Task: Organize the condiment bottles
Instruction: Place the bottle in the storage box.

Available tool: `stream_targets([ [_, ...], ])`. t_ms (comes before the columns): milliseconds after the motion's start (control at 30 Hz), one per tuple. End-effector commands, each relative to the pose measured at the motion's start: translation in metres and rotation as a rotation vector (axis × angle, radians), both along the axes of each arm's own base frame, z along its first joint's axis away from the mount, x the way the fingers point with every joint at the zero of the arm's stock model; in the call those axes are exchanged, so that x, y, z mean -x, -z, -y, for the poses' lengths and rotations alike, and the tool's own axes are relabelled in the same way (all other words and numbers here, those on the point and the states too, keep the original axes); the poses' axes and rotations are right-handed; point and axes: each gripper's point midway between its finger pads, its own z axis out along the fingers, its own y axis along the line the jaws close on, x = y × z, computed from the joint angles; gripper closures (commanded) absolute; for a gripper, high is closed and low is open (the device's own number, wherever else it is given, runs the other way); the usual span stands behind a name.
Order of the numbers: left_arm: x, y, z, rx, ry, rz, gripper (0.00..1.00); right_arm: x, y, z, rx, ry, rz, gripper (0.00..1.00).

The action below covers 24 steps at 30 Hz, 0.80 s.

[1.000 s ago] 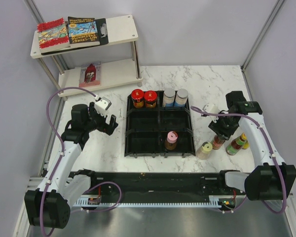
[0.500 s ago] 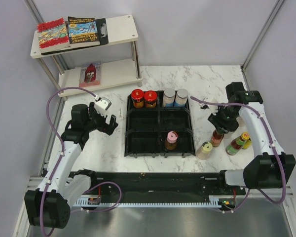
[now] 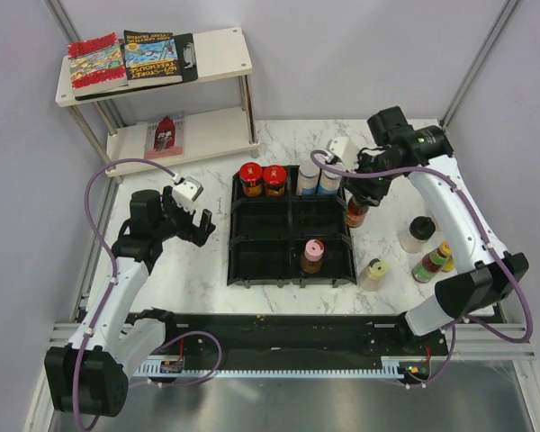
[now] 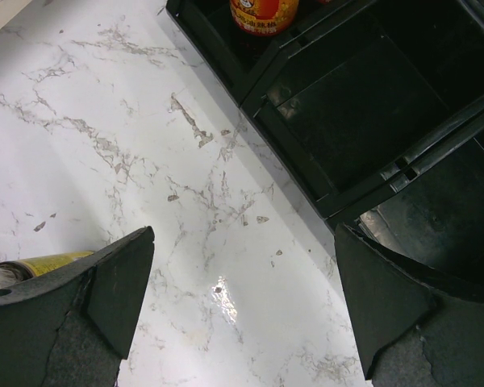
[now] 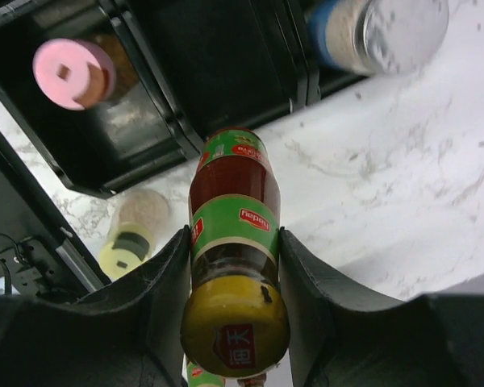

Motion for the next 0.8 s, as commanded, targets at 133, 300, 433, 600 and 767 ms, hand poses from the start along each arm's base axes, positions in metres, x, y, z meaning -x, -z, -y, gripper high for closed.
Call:
stream_targets([
  [133,-0.006,-0.006,-0.005,-0.008,-0.021,0.031,0.0,-0.009,-0.043,-0.073,-0.073,-0.094,0.09,1.0],
  [300,-0.008,-0.001,-0.007,-0.02,-0.031,0.018,0.01,-0.012,-0.047,-0.114,-0.078,-0.167,0.113,1.0],
  [433,-0.01,0.0,-0.009,-0.025,-0.038,0.017,0.0,-0.013,-0.047,-0.145,-0.088,-0.218,0.133,1.0],
  [600,-0.011,0.002,-0.012,-0.035,-0.05,0.016,0.0,-0.019,-0.044,-0.184,-0.118,-0.273,0.16,1.0],
  [767,-0.011,0.003,-0.013,-0.04,-0.056,0.015,0.01,-0.023,-0.023,-0.206,-0.115,-0.306,0.124,1.0],
])
